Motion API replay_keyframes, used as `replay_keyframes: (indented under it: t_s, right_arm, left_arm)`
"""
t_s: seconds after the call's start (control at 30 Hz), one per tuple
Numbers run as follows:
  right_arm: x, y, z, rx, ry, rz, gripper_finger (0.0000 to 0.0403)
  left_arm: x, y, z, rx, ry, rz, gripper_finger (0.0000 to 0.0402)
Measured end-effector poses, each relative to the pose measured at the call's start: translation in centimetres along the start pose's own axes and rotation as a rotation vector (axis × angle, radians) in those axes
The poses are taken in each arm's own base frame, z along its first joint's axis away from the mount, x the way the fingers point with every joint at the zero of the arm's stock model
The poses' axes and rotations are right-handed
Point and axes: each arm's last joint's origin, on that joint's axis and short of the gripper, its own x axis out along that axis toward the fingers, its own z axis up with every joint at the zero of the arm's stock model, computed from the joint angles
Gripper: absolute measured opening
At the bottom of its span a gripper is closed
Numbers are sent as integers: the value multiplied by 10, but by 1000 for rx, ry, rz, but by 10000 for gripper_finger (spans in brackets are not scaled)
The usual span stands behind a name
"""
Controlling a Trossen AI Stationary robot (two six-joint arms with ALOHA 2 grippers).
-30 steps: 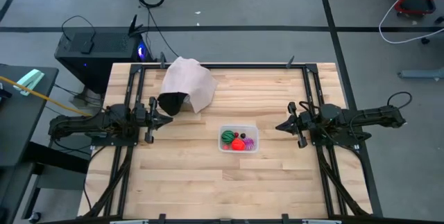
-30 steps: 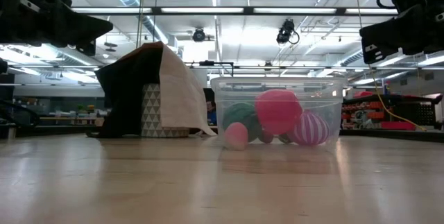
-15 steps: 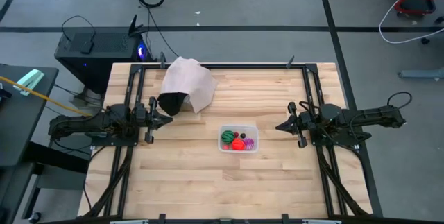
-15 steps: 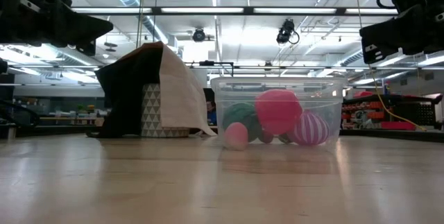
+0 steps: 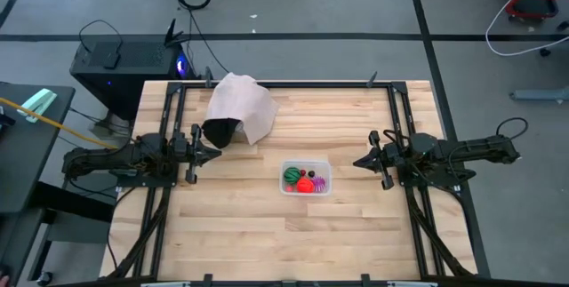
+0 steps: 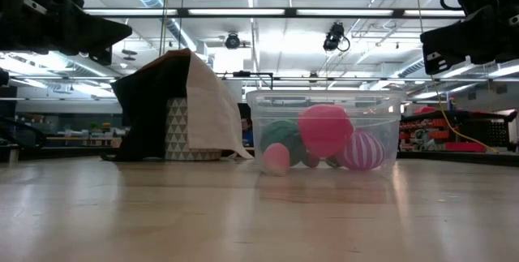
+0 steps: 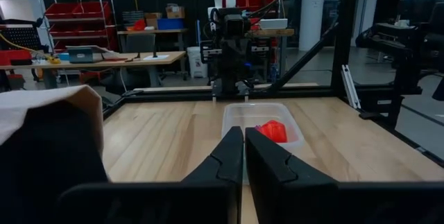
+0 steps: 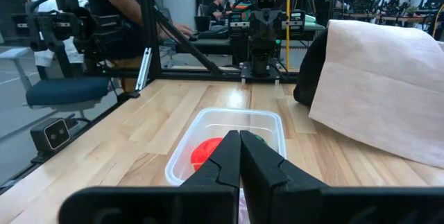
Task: Pick and placing Produce into tupperware
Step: Return to Home Position
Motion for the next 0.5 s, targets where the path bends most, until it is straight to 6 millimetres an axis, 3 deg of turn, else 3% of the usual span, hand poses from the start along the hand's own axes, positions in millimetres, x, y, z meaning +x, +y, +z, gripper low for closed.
replay_keyframes:
  t_s: [0.5]
  right_arm:
    - [0,0,0,0,0,0,12]
  left_arm:
    - [0,0,0,0,0,0,29]
